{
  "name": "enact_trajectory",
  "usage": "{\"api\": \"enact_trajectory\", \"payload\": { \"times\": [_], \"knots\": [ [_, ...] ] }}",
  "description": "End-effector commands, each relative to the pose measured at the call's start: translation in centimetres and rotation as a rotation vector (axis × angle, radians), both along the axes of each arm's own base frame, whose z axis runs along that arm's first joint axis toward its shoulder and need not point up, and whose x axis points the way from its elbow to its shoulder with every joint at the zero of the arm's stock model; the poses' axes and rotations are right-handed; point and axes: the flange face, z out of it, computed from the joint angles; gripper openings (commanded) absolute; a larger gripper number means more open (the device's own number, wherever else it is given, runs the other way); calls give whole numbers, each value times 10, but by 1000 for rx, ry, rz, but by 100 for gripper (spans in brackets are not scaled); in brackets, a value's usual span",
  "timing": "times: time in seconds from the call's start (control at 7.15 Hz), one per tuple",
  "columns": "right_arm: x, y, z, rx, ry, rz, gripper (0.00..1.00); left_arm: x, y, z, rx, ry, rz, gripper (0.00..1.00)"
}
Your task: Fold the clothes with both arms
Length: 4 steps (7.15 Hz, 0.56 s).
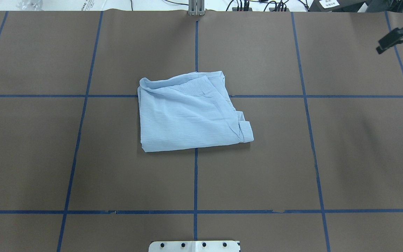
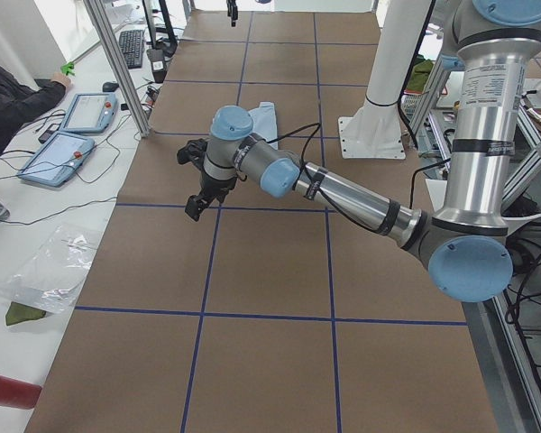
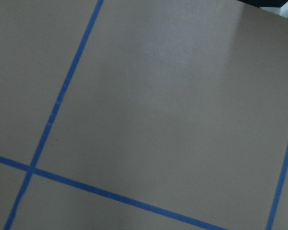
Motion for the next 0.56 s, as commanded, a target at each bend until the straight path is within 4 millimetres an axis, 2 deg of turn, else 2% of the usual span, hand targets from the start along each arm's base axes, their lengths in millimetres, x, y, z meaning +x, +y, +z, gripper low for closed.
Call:
{"api": "enact_trajectory", "payload": {
  "times": [0.0, 0.14, 0.28, 0.42],
  "knots": [
    [66, 70, 96, -86, -17, 5, 100, -32, 19, 28, -49, -10, -47, 100],
    [72, 96, 122, -104, -15, 23, 100, -31, 25, 47, -88, -17, -44, 100],
    [76, 107, 131, -143, -21, 63, 100, -33, 35, 61, -111, -20, -44, 100],
    [77, 115, 131, -191, -31, 132, 100, -35, 51, 74, -139, -17, -43, 100]
  ]
}}
